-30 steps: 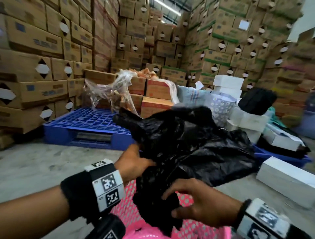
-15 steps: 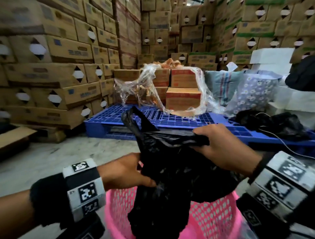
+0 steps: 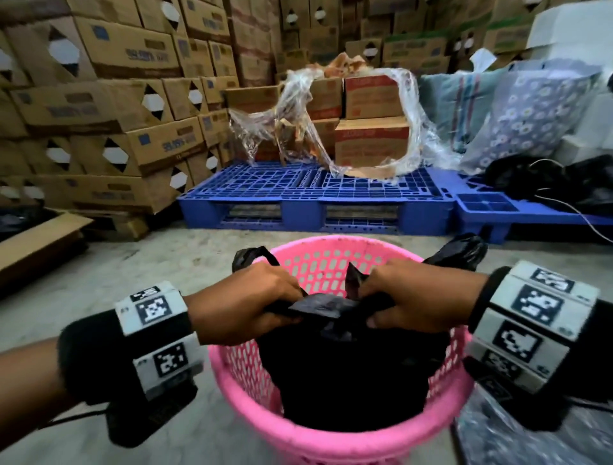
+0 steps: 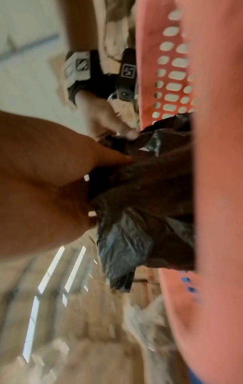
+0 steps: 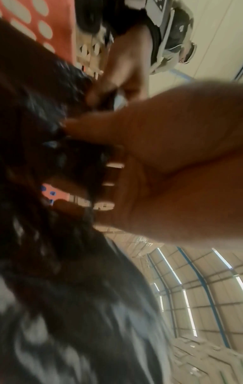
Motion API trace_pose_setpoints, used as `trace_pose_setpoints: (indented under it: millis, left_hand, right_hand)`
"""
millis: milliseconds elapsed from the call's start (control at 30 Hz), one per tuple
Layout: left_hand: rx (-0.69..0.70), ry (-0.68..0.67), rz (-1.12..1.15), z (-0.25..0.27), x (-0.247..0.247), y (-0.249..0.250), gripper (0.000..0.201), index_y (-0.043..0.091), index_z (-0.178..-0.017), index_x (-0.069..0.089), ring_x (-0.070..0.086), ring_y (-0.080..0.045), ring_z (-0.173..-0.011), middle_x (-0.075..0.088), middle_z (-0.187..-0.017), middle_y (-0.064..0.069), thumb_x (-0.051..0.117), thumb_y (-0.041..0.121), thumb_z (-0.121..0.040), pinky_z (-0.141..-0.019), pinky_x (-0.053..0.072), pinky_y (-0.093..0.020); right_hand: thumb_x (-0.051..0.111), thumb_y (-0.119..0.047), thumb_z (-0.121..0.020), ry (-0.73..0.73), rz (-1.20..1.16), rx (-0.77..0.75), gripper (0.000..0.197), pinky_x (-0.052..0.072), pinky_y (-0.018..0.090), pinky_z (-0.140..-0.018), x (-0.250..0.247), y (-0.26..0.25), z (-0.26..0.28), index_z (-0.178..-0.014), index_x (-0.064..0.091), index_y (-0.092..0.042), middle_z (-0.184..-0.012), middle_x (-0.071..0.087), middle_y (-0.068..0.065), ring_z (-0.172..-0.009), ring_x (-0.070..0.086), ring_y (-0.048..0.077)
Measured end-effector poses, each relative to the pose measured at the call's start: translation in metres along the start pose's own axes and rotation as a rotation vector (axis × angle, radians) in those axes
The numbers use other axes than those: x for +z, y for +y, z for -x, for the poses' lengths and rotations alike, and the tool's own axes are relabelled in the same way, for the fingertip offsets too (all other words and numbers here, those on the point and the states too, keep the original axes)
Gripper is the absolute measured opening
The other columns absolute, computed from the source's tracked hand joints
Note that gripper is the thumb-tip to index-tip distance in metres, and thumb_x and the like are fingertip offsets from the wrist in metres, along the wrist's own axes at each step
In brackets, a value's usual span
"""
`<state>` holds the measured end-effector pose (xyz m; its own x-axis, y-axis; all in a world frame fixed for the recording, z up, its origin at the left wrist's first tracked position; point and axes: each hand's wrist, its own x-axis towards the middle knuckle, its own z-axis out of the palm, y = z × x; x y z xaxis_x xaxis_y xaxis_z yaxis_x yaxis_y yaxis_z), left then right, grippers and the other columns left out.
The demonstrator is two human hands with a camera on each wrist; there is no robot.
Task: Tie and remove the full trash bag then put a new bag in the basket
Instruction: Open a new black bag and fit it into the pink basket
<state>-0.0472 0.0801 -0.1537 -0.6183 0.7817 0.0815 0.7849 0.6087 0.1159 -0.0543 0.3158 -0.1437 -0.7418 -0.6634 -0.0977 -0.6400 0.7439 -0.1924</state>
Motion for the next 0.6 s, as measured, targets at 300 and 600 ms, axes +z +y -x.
trace_pose_setpoints:
  millis: [300, 600]
  left_hand:
    - [0.041, 0.072, 0.249, 0.037, 0.002, -0.016, 0.007, 0.025, -0.085, 0.059, 0.051, 0.011, -0.064, 0.056, -0.066, 0.024, 0.054, 0.027, -0.089, -0.061, 0.038, -0.009]
    - [0.113, 0.284, 0.250, 0.076, -0.003, 0.001, 0.023, 0.019, -0.096, 0.067, 0.066, -0.003, -0.072, 0.075, -0.081, 0.003, 0.053, 0.035, -0.088, -0.064, 0.051, -0.017]
  right_hand:
    - [0.055, -0.019, -0.086, -0.098, 0.059, 0.033, 0.023, 0.041, 0.021, -0.061, -0.001, -0.004, 0.019, -0.066, 0.049, -0.028, -0.063, 0.059, -0.007, -0.062, 0.053, 0.011]
    - [0.031, -0.072, -0.080, -0.029, 0.013, -0.026, 0.051, 0.046, 0.023, -0.064, 0.003, -0.007, 0.058, -0.064, 0.049, -0.026, -0.073, 0.061, -0.006, -0.067, 0.056, 0.008]
